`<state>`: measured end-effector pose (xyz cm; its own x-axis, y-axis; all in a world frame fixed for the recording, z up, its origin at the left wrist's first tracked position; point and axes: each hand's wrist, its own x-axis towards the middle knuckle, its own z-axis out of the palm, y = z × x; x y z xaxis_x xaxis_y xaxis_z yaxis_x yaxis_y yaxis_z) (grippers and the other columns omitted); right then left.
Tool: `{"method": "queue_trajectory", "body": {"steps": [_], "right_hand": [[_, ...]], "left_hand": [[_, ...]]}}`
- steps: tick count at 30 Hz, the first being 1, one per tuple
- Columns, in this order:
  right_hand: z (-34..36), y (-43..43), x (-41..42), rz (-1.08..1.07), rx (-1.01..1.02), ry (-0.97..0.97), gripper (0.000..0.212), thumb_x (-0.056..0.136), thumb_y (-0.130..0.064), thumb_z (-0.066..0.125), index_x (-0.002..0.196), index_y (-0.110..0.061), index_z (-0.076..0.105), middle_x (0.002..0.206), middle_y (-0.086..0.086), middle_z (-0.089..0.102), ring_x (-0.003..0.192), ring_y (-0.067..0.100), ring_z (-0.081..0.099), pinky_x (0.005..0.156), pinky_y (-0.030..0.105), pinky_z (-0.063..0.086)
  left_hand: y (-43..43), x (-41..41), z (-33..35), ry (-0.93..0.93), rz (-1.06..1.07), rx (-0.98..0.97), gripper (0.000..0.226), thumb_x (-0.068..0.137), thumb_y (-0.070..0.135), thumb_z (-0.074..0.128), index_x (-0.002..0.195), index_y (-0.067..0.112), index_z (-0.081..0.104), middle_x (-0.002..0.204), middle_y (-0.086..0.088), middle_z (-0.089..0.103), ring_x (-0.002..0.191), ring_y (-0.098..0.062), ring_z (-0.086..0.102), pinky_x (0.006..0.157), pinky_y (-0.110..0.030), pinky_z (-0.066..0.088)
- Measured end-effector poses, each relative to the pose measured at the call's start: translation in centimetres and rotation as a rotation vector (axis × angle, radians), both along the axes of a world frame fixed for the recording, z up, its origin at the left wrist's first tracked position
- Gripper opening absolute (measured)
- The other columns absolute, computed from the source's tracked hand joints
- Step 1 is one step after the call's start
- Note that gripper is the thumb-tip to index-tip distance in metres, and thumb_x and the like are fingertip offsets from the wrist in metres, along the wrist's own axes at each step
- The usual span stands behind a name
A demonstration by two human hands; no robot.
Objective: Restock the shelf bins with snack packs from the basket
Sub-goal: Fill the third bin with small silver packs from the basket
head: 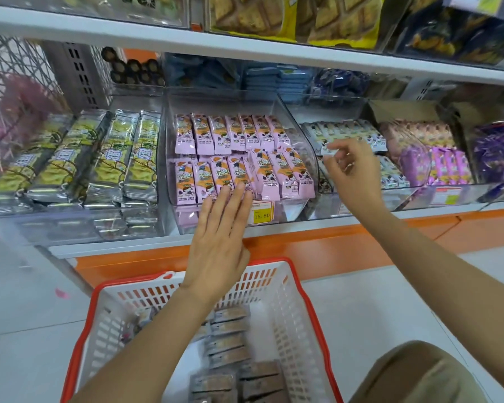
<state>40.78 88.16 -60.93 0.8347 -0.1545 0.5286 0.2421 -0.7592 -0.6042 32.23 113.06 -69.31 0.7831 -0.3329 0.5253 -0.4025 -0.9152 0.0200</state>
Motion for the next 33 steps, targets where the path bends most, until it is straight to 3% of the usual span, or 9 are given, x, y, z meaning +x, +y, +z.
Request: {"method": "queue_trajectory", "body": {"steps": [2, 8, 12, 16, 19, 22, 24, 29, 33], "right_hand": [[-0.6, 1.7, -3.9, 0.110, 0.058, -0.007, 0.011, 0.091, -0.012, 0.063, 0.102, -0.016, 0.065, 0.084, 0.003, 0.056, 0.065, 0.003, 0.049, 0.061, 0.012, 0.040], [-7.0, 7.9, -12.2, 0.443, 0.140, 0.171, 0.009, 0.087, -0.013, 0.064, 0.095, -0.016, 0.066, 0.081, -0.003, 0.060, 0.066, 0.008, 0.053, 0.062, 0.017, 0.043], [-14.3, 10.7, -13.9, 0.546, 0.081, 0.441, 0.014, 0.089, -0.015, 0.066, 0.102, -0.017, 0.066, 0.083, -0.008, 0.056, 0.067, 0.007, 0.052, 0.065, 0.013, 0.040], [-21.6, 12.5, -14.3, 0.604, -0.219, 0.740, 0.026, 0.092, -0.025, 0.061, 0.117, -0.017, 0.060, 0.105, -0.002, 0.057, 0.087, 0.014, 0.057, 0.077, 0.030, 0.049], [-25.7, 13.4, -15.2, 0.622, -0.421, 0.997, 0.036, 0.094, -0.030, 0.060, 0.127, -0.017, 0.053, 0.125, 0.005, 0.055, 0.110, 0.025, 0.056, 0.088, 0.034, 0.048], [-29.1, 13.6, -16.7, 0.606, -0.526, 1.190, 0.046, 0.093, -0.031, 0.062, 0.134, -0.018, 0.048, 0.139, 0.006, 0.045, 0.123, 0.027, 0.048, 0.096, 0.033, 0.042], [-30.9, 13.7, -17.7, 0.608, -0.583, 1.256, 0.051, 0.090, -0.032, 0.063, 0.136, -0.019, 0.047, 0.142, 0.007, 0.044, 0.127, 0.028, 0.045, 0.099, 0.034, 0.042], [-33.1, 14.0, -18.9, 0.604, -0.651, 1.338, 0.045, 0.087, -0.034, 0.065, 0.124, -0.017, 0.045, 0.122, 0.011, 0.056, 0.106, 0.029, 0.057, 0.073, 0.032, 0.040], [-33.0, 14.3, -18.7, 0.505, -0.542, 1.318, 0.035, 0.085, -0.022, 0.065, 0.118, -0.019, 0.054, 0.116, 0.008, 0.062, 0.100, 0.026, 0.062, 0.071, 0.028, 0.046]], "left_hand": [[1.0, -1.3, -1.0, -0.017, -0.028, -0.022, 0.079, 0.082, 0.015, 0.051, 0.156, 0.007, 0.023, 0.163, -0.014, 0.016, 0.151, -0.033, 0.011, 0.124, -0.048, 0.004], [5.4, -4.1, -5.9, 0.151, -0.019, 0.025, 0.065, 0.079, 0.022, 0.045, 0.142, 0.006, 0.046, 0.142, -0.013, 0.044, 0.131, -0.033, 0.040, 0.120, -0.046, 0.014], [9.1, -4.1, -9.4, 0.366, 0.077, 0.163, 0.082, 0.066, 0.017, 0.075, 0.142, 0.002, 0.047, 0.143, -0.017, 0.047, 0.133, -0.036, 0.041, 0.117, -0.048, 0.021], [11.1, -4.0, -12.0, 0.438, 0.161, 0.273, 0.106, 0.056, 0.021, 0.087, 0.147, -0.003, 0.039, 0.157, -0.020, 0.032, 0.144, -0.034, 0.026, 0.120, -0.049, 0.009], [11.0, -4.2, -13.8, 0.418, 0.197, 0.266, 0.102, 0.066, 0.021, 0.076, 0.152, -0.002, 0.027, 0.162, -0.018, 0.016, 0.150, -0.033, 0.013, 0.122, -0.051, 0.002], [10.8, -4.9, -16.2, 0.444, 0.231, 0.272, 0.102, 0.074, 0.022, 0.059, 0.155, 0.004, 0.001, 0.164, -0.014, -0.004, 0.152, -0.029, -0.003, 0.122, -0.050, -0.007], [10.9, -5.1, -17.4, 0.452, 0.237, 0.232, 0.099, 0.076, 0.021, 0.054, 0.155, 0.006, -0.003, 0.163, -0.012, -0.003, 0.152, -0.027, -0.004, 0.122, -0.048, -0.011], [11.0, -5.1, -18.4, 0.464, 0.213, 0.152, 0.094, 0.073, 0.018, 0.047, 0.156, 0.006, 0.003, 0.164, -0.013, 0.004, 0.152, -0.029, 0.005, 0.122, -0.051, 0.004], [11.0, -5.1, -18.6, 0.476, 0.205, 0.138, 0.095, 0.071, 0.016, 0.048, 0.156, 0.006, 0.005, 0.164, -0.013, 0.003, 0.152, -0.029, 0.006, 0.122, -0.050, 0.005]]}}
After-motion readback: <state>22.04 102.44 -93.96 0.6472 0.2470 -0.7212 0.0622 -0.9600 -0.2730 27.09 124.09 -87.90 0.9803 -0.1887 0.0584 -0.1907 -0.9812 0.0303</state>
